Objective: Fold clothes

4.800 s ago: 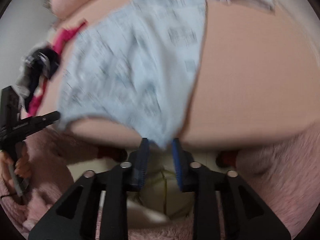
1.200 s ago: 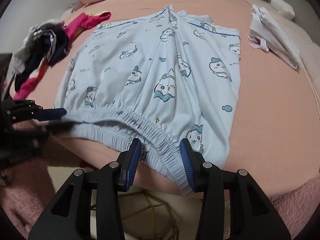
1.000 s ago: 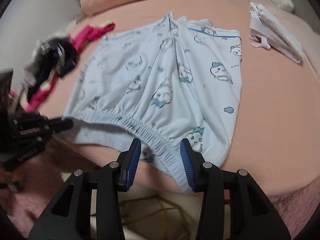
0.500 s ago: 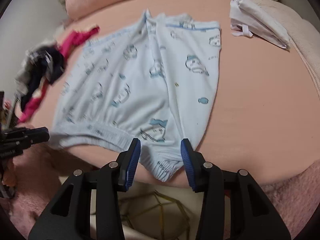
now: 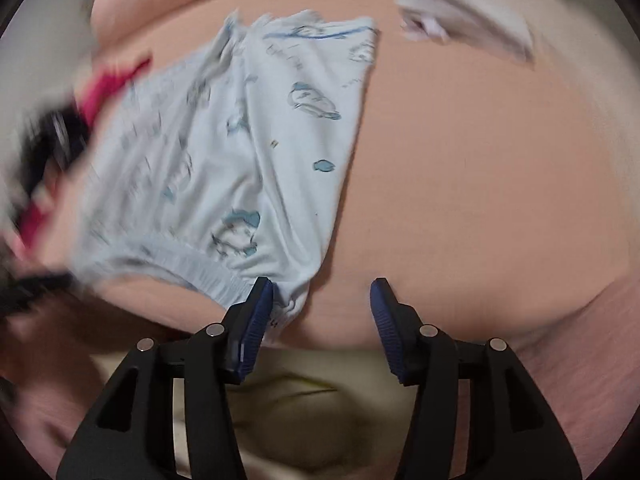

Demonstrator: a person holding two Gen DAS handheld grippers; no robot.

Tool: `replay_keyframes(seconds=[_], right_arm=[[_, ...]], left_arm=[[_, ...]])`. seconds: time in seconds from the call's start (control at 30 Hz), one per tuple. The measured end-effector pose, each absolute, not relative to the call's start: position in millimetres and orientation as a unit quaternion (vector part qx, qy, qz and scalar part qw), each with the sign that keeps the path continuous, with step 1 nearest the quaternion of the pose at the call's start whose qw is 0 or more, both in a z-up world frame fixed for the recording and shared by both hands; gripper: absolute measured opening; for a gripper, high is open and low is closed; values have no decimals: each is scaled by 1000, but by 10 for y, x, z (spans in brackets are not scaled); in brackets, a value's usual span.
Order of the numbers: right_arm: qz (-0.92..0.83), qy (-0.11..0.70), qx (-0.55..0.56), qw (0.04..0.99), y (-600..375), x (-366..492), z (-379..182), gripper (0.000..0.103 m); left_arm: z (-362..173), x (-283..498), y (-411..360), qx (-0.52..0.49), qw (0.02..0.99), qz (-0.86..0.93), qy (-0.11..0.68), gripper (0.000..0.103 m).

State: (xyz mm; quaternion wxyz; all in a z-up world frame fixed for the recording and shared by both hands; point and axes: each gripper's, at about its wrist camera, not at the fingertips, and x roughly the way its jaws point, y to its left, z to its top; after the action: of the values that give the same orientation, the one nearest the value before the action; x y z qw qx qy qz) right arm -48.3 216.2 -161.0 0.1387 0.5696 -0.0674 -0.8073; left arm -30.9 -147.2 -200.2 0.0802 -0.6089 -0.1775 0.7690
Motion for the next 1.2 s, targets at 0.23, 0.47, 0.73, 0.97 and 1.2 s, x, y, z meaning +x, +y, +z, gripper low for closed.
replay_keyframes(seconds=[0.23,0.47,0.73,0.97,1.2], right_arm=[[-787,-98,582,180,2151,-533,-1724,46],[-789,-48,573,216,1803,-394,-1701,13],[-805,15,563,185,1973,-239,-1494,9],[-805,-46,563,183,2239,-350,-1391,38],[-816,-97,543,173,2373,-613,-1205,42]], left_arm=[[-2121,-277,-1382,-588,95,772,-224,24],[-2063,-298,-1332,-581,81,788,-188,7],[-2060,-177,-1427,-611,49,777,-143,2],[-1704,-272,-1345,-550,88,822,-122,5],[-1850,-578,-1059,-553,139,813,-115,8]])
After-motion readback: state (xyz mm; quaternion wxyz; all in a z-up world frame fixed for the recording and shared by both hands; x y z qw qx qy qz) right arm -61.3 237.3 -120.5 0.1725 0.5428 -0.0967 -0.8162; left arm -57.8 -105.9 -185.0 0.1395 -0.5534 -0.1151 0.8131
